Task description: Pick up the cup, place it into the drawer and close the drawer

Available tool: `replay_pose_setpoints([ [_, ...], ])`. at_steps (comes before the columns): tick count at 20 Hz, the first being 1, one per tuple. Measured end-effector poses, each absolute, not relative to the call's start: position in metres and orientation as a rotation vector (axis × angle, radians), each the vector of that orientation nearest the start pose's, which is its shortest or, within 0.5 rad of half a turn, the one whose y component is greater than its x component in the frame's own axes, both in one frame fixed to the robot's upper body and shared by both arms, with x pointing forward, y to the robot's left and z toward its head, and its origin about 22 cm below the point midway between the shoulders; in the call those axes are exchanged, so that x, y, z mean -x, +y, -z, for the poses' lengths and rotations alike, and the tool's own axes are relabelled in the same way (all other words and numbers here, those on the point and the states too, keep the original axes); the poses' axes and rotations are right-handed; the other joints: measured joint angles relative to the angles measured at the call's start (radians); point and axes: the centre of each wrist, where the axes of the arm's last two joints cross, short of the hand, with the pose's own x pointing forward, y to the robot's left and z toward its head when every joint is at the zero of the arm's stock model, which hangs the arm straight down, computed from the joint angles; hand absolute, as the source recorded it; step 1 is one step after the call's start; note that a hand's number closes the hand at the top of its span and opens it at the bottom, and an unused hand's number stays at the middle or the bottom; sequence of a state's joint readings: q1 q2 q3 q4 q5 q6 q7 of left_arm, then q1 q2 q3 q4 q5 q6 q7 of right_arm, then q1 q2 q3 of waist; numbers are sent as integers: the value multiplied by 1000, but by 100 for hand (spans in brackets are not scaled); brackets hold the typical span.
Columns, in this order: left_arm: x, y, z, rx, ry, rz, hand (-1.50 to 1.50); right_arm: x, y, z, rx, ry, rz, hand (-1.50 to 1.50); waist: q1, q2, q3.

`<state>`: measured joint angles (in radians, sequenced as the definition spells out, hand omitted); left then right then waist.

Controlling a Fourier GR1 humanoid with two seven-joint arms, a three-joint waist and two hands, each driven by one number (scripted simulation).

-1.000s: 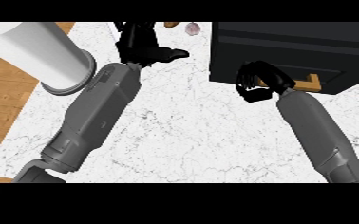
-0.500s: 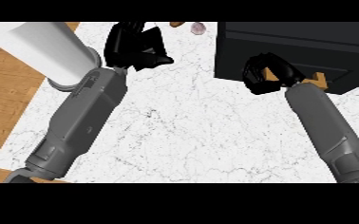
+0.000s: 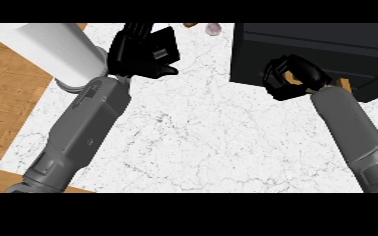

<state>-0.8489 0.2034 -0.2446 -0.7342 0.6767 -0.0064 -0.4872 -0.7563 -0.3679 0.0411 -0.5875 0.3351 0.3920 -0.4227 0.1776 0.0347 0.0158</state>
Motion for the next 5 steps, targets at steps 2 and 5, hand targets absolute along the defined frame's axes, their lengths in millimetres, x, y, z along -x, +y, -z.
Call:
replay_pose_setpoints([
  [2, -414, 167, -62, 450, -1884, -23, -150, -405, -293, -36, -9, -1487, -901, 150, 5, 1, 2],
  [5, -412, 168, -60, 461, -1880, -22, -150, -404, -298, -39, -36, -1480, -894, 150, 12, 4, 4],
])
